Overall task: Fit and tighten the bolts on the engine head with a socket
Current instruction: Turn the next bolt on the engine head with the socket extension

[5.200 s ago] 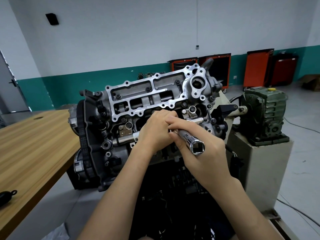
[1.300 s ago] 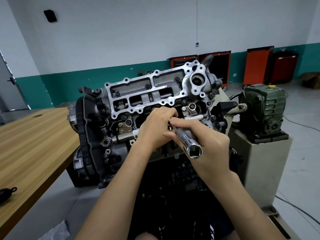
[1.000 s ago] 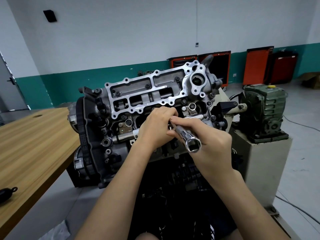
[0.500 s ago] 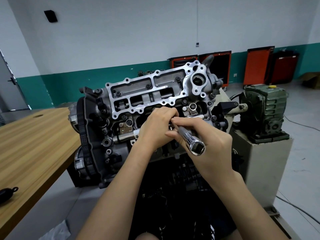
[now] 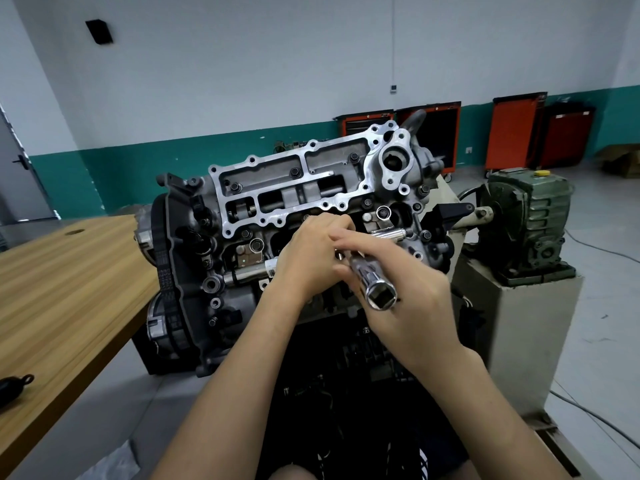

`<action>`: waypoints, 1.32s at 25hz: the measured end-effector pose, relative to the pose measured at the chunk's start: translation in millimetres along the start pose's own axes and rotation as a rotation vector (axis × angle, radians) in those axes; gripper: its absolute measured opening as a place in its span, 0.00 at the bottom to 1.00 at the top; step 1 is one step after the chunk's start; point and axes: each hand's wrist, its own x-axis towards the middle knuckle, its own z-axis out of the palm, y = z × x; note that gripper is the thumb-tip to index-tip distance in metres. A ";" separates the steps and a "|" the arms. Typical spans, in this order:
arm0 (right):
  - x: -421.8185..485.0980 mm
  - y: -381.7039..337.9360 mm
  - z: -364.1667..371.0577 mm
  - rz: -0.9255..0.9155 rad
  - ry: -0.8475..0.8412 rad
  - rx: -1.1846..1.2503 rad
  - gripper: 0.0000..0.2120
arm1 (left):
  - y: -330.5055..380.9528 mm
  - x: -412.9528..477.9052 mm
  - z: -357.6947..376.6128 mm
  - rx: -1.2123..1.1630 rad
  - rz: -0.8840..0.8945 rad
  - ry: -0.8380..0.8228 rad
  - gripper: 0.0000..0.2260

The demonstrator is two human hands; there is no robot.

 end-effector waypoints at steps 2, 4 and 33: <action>0.1 -1.7 0.8 -0.021 -0.073 0.019 0.15 | 5.7 -3.3 -5.7 -0.023 -0.007 0.023 0.07; 2.9 1.6 -1.7 -0.001 -0.023 -0.007 0.15 | 10.5 -5.5 -9.6 0.032 0.090 0.204 0.10; 1.5 5.1 5.8 0.031 -0.034 -0.034 0.16 | 2.6 -0.6 -2.2 -0.016 -0.021 0.015 0.10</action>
